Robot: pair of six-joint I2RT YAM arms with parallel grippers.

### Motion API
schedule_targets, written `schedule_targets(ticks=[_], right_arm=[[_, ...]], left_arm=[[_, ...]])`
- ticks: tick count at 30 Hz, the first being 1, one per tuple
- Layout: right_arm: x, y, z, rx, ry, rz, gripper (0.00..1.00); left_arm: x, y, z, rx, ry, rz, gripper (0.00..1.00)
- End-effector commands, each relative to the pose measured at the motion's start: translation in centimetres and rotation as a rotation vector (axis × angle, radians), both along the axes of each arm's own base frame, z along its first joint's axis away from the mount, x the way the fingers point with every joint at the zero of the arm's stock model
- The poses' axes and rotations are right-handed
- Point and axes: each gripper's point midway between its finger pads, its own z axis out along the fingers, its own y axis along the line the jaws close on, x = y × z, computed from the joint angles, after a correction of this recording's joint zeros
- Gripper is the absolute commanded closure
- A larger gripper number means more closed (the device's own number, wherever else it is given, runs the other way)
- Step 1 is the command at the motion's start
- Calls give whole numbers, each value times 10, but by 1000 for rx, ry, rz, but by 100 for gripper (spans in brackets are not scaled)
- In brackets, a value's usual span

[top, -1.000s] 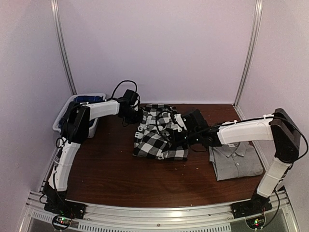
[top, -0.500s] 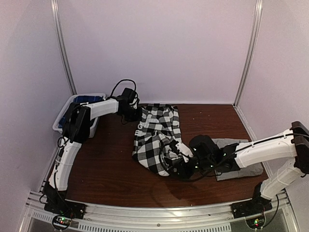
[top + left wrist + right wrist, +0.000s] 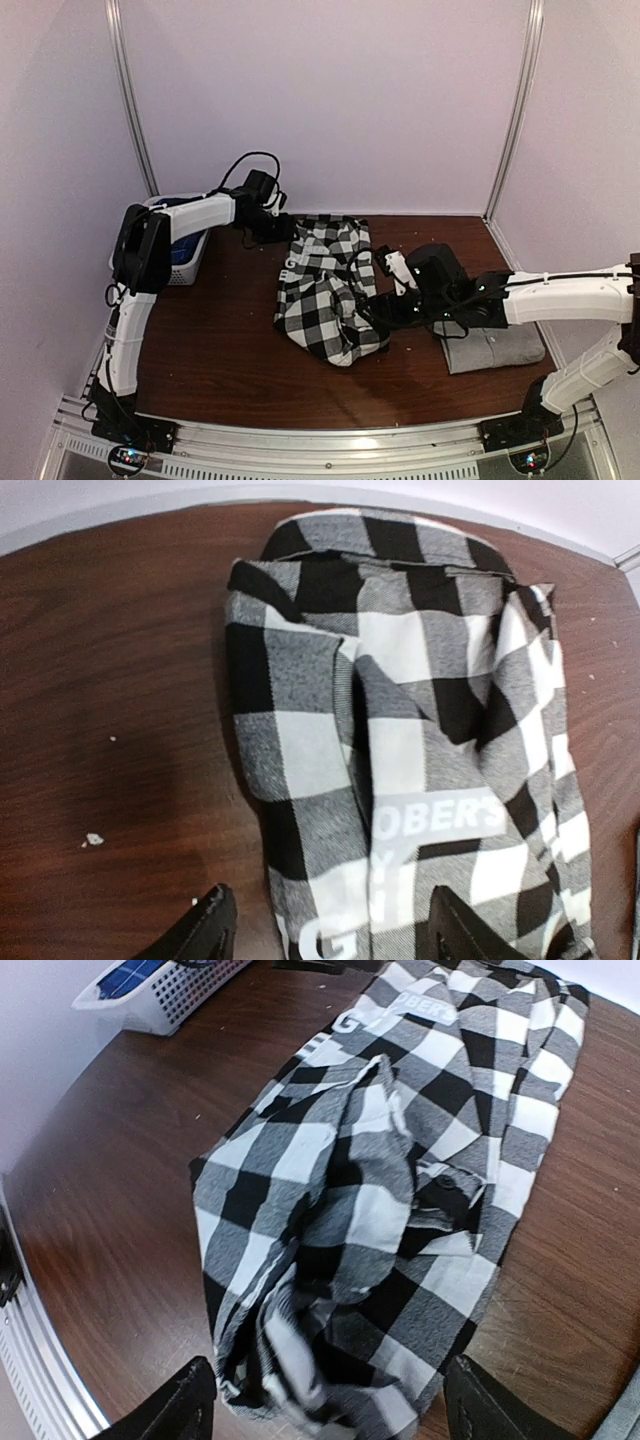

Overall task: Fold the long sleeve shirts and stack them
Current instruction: Flatten out the square-folded shirt at the center of the board.

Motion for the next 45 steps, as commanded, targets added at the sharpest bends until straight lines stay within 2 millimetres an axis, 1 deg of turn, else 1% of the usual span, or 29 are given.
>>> schedule_targets(ticks=[1,4,8,9,12,13,17,22,25,28,32,33,36,37,39,42,44,45], right_arm=[[29,-13,20,37,-28,-131,20],[37,-14,16,28,-11,-153,19],[40,-12,8,22,13,-149,19],[38,-9,6,25,26,-131,19],[33,-1,-2,32,60,-88,19],[31,1,-5,30,71,-75,19],[24,3,-19,21,104,-54,23],[15,8,-31,1,131,-28,31],[9,9,-36,-14,144,-17,43],[2,9,-39,-14,161,-2,53],[-6,9,-42,-10,183,18,65],[-8,8,-43,-14,189,19,70],[-14,4,-45,-19,204,23,80],[-15,2,-45,-20,208,22,83],[-20,-1,-46,-23,218,24,85],[-26,-8,-50,-33,235,18,87],[-30,-13,-52,-36,246,13,87],[-33,-15,-52,-37,252,12,88]], left_arm=[[-22,-18,75,-48,-116,-75,31],[-46,-34,73,-53,-91,-127,28],[-76,-64,64,-64,-59,-211,27],[-82,-72,61,-70,-49,-235,27],[-97,-91,50,-73,-17,-287,26],[-101,-96,41,-63,2,-301,26],[-113,-109,25,-33,44,-337,27],[-124,-113,13,-7,72,-359,30],[-129,-113,10,-1,82,-378,39],[-135,-114,12,5,89,-403,53],[-153,-119,18,-24,112,-457,75],[-159,-118,19,-22,120,-466,83],[-175,-111,33,-34,130,-485,96],[-180,-108,46,-47,118,-487,100],[-192,-101,61,-67,120,-496,100],[-221,-91,73,-90,144,-525,100],[-246,-83,72,-84,170,-550,100],[-264,-78,63,-69,201,-566,100]])
